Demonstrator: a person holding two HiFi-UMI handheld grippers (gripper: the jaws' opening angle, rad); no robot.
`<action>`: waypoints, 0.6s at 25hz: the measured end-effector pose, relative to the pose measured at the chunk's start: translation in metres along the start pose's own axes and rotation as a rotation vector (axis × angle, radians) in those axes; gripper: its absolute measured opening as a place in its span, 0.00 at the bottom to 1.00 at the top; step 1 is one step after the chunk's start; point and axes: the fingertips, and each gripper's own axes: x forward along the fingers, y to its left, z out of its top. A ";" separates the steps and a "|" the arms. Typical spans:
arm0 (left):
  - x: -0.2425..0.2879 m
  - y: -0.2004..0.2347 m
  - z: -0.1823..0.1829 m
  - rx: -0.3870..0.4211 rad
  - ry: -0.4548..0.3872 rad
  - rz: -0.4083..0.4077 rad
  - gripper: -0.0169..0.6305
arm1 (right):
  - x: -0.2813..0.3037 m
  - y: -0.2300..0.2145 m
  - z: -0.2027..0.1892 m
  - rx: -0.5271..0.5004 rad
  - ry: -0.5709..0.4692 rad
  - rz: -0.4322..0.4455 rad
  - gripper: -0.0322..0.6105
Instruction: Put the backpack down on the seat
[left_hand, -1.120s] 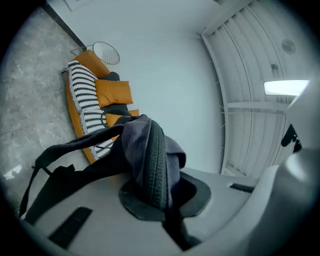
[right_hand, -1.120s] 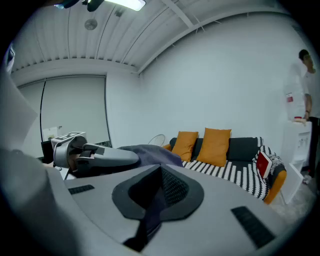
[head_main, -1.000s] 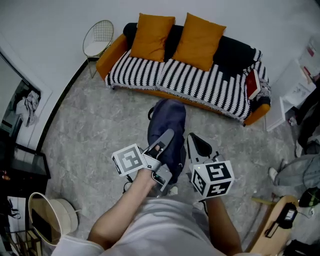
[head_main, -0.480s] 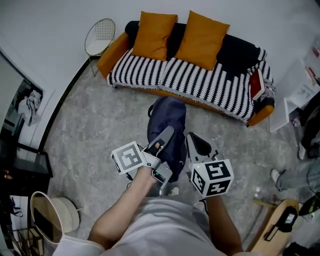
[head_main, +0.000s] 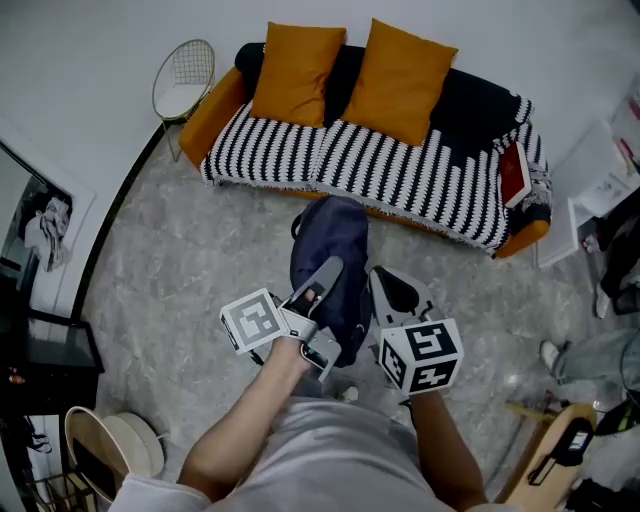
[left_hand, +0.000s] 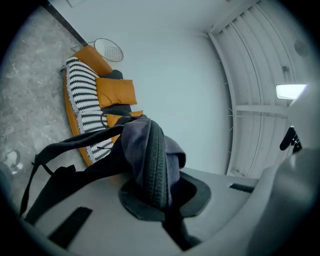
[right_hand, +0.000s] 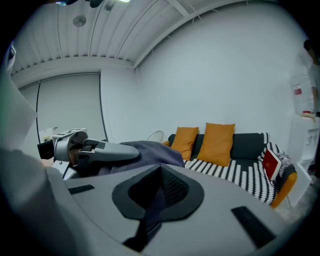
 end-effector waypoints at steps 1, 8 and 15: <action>0.006 0.003 0.007 -0.005 0.007 -0.001 0.04 | 0.009 -0.003 0.003 0.003 0.003 -0.006 0.05; 0.058 0.026 0.077 -0.033 0.077 0.007 0.04 | 0.088 -0.025 0.034 0.041 0.031 -0.060 0.05; 0.078 0.047 0.134 -0.032 0.128 0.007 0.04 | 0.146 -0.022 0.058 0.047 0.039 -0.103 0.05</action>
